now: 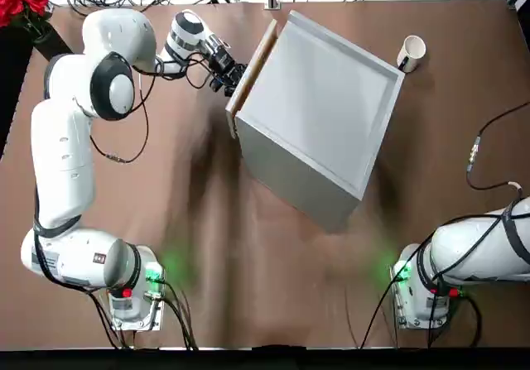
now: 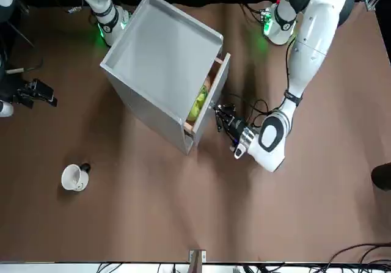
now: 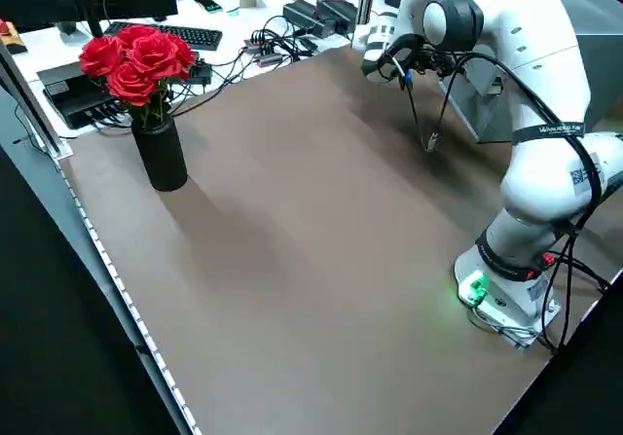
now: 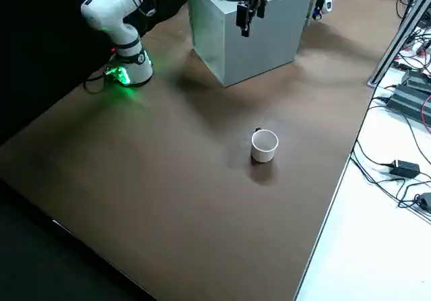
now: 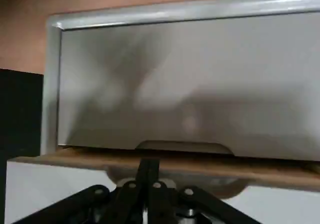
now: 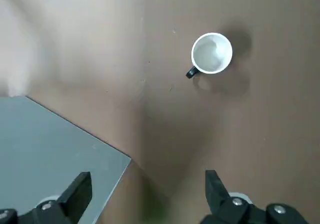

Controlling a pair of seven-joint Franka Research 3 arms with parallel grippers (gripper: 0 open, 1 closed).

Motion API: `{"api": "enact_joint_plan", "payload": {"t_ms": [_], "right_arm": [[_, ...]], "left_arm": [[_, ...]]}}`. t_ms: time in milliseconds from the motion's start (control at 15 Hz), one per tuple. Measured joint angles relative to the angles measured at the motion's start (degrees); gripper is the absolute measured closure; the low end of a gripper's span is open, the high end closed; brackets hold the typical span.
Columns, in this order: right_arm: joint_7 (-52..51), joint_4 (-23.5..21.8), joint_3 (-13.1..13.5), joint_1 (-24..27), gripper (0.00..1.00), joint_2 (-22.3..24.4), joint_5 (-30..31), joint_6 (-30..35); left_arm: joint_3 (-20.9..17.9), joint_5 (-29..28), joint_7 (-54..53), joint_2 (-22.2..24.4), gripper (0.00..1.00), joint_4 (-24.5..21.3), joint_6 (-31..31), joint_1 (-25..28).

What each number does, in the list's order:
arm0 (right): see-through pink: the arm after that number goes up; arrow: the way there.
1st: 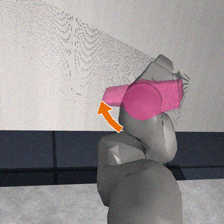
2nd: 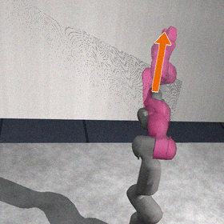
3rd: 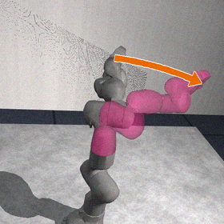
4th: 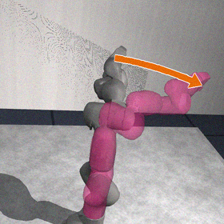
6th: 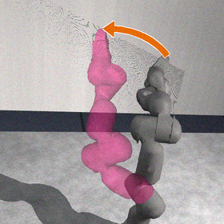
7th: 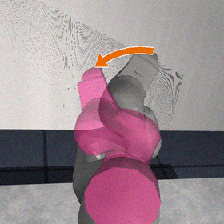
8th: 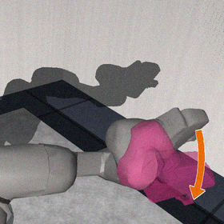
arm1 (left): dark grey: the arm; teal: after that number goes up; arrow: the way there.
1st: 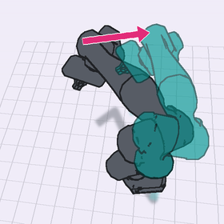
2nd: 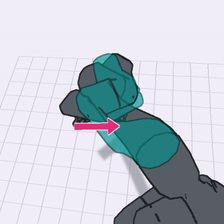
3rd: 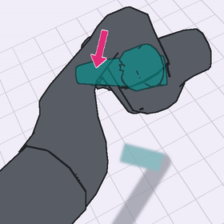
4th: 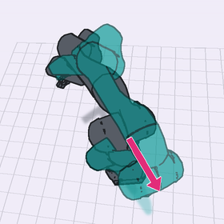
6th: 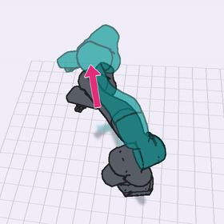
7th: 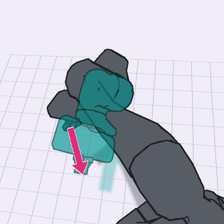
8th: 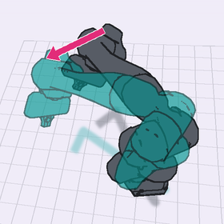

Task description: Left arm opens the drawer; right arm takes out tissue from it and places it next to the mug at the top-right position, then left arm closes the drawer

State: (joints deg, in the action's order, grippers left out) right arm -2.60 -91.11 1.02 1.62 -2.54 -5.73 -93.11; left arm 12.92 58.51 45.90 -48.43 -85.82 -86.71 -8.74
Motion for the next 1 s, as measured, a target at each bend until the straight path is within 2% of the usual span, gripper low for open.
{"api": "enact_joint_plan", "payload": {"t_ms": [400,667,1000], "right_arm": [[0.0,0.0,-0.1,-0.3,0.0,0.0,0.0,-0.8],[0.1,0.0,-0.4,-3.3,0.0,0.0,-0.3,-3.8],[0.1,0.0,-0.6,-5.0,0.0,-0.2,-4.1,-5.3]], "left_arm": [[0.0,-3.5,-0.1,0.0,0.99,1.6,1.7,5.3],[-0.1,-4.5,-0.1,0.0,0.99,2.0,2.4,8.2],[-0.2,-5.8,-0.1,0.0,0.99,2.9,3.6,11.8]]}}
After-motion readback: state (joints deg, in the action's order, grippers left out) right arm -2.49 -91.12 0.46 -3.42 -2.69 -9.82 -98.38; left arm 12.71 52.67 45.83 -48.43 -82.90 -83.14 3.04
